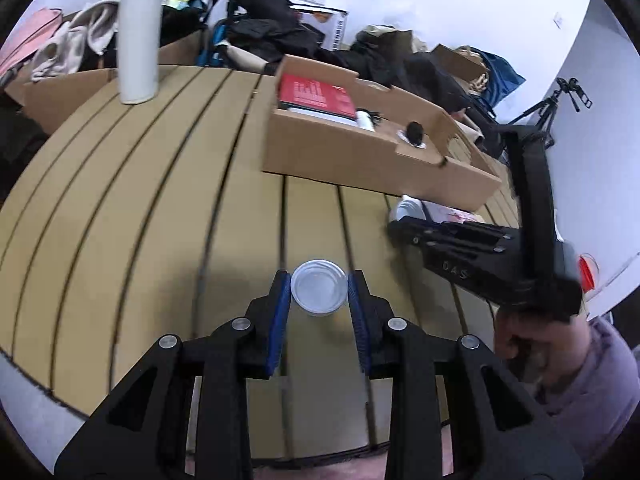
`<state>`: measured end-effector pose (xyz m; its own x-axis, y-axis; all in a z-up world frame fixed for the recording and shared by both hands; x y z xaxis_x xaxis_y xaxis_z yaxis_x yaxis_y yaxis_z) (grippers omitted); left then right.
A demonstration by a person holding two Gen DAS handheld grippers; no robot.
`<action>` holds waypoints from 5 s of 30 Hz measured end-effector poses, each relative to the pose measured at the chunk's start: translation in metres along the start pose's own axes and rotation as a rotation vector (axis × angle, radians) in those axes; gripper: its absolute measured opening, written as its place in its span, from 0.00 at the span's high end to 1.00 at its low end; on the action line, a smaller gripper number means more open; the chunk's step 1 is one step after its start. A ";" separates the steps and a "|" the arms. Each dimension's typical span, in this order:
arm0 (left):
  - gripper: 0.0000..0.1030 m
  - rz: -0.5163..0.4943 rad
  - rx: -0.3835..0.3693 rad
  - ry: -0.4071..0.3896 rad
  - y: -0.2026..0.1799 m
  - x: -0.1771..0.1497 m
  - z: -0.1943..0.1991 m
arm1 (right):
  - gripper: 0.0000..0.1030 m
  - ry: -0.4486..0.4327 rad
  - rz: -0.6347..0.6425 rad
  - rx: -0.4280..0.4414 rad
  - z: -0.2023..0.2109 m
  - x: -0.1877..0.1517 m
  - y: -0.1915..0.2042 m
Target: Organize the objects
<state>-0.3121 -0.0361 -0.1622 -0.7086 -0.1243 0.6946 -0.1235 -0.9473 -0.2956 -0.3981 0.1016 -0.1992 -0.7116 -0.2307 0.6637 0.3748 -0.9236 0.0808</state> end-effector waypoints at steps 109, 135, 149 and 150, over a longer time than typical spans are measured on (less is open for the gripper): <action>0.11 -0.235 -0.071 0.130 -0.143 0.027 -0.067 | 0.57 -0.080 -0.352 0.008 0.153 -0.069 -0.116; 0.68 -0.118 -0.240 0.178 -0.143 -0.033 -0.058 | 0.66 0.012 -0.469 0.042 0.107 -0.099 -0.101; 0.94 -0.068 -0.356 0.082 -0.147 -0.012 -0.016 | 0.94 -0.057 -0.459 0.029 0.142 -0.096 -0.096; 0.94 -0.066 -0.359 0.081 -0.147 -0.009 -0.015 | 0.94 -0.065 -0.458 0.030 0.144 -0.094 -0.096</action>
<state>-0.2976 0.1090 -0.1349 -0.7422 -0.0291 0.6695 -0.3959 -0.7870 -0.4731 -0.2815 0.2561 -0.1621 -0.7696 0.2199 0.5995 0.0480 -0.9162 0.3977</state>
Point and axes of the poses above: each gripper's, at about its wrist camera, not at the fingertips, and z roughly against the way its jaws point, y to its left, x to its top, the point moved 4 cm from there along -z, roughly the way its jaws point, and after that the axes turned 7 degrees about -y, right-handed, at the moved point
